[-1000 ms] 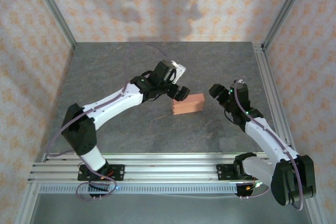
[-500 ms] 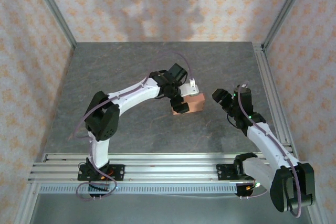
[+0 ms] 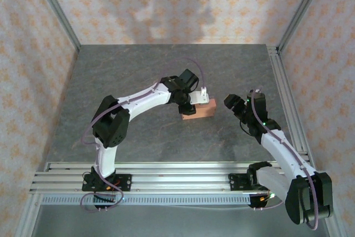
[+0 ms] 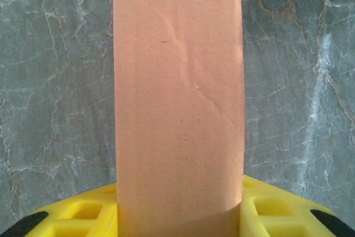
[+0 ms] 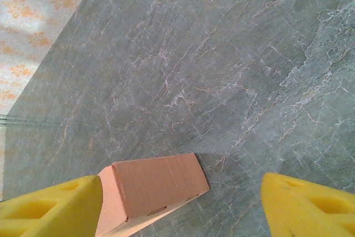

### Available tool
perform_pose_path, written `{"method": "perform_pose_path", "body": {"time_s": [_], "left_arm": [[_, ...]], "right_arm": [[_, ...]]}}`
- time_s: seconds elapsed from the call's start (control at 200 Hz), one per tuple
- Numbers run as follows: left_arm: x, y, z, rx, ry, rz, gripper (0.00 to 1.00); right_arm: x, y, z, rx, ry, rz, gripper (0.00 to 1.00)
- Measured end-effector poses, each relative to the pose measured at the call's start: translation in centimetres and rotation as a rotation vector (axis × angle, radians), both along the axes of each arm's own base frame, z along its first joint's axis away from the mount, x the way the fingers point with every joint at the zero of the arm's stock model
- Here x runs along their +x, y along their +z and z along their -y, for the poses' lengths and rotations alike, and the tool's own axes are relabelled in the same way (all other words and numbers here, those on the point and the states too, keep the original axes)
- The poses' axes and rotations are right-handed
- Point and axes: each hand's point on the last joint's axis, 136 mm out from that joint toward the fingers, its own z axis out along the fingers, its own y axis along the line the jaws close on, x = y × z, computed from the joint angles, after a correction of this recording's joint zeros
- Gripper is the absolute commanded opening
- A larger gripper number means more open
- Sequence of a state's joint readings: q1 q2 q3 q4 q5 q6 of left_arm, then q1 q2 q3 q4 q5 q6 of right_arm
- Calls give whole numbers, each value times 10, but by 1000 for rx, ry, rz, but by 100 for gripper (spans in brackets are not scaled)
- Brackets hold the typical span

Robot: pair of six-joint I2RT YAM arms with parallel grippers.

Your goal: Fold the paper box

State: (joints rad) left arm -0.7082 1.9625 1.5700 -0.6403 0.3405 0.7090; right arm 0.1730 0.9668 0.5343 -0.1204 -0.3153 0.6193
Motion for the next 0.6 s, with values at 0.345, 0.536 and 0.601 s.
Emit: {"method": "perform_pose_path", "body": {"time_s": [0.345, 0.536, 0.601], "left_arm": [[-5, 0, -2, 60, -75, 327, 40], [16, -3, -1, 110, -80, 553, 40], [26, -6, -1, 132, -78, 614, 40]], "right_arm": [[1, 7, -2, 49, -22, -9, 77], [3, 11, -4, 65, -25, -7, 77], [3, 8, -4, 67, -26, -16, 77]]}}
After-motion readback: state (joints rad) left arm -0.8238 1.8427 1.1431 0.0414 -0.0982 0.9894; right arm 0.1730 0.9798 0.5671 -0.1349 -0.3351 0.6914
